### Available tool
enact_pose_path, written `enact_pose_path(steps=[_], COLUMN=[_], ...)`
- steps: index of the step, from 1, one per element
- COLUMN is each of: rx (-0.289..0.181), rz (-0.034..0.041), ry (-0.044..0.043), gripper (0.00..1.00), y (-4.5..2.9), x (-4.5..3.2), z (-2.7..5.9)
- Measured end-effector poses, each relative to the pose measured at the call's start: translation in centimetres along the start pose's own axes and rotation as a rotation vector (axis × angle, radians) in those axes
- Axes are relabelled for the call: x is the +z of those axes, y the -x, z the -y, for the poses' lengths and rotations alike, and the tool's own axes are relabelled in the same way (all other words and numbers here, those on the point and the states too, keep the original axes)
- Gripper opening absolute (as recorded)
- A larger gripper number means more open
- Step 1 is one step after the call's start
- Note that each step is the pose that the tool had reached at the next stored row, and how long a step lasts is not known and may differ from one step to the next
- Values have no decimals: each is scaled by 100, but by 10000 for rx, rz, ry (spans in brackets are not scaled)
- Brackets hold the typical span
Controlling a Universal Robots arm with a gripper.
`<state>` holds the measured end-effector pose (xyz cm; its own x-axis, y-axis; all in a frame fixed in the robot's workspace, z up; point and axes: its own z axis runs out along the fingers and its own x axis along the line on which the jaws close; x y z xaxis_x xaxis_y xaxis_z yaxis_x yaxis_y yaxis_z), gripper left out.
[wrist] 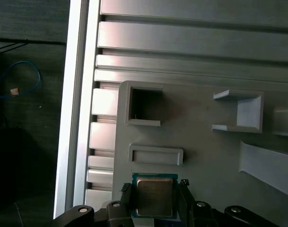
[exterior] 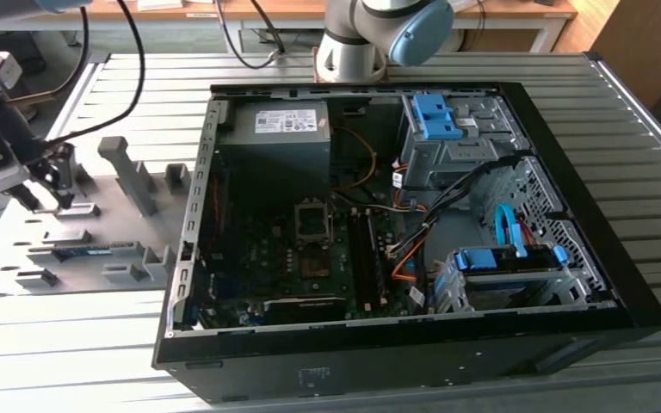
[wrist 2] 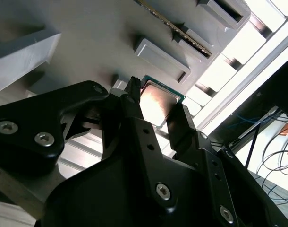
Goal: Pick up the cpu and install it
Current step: 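Pick up the cpu and move it towards the insertion slot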
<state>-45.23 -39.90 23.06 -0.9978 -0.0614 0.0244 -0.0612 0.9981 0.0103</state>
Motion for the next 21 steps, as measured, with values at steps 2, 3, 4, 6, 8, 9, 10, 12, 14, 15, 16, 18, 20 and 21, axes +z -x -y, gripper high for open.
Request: enact_pose_path(steps=[2,3,4,6,8,9,10,12,14,15,16,18,20,21], rx=[0,0,0,0,0,0,0,0,-1,0,0,0,0,0], rz=[0,0,0,0,0,0,-1,0,0,-1,0,0,0,1], ry=[0,0,0,0,0,0,0,2,2,2,3,3,3,4], gripper=[47,47,47,47,47,47,47,47,47,47,47,47,47,47], y=[-1,-1,-1,-1,-2,-2,-2,-2,-3,-3,-4,-4,-5,-5], x=[-18,-28,-37,-55,-71,-79,-88,-104,-126,-138,-149,-172,-197,-209], z=[0,0,0,0,-1,-1,-1,-1,-1,-1,-1,-2,-2,-2])
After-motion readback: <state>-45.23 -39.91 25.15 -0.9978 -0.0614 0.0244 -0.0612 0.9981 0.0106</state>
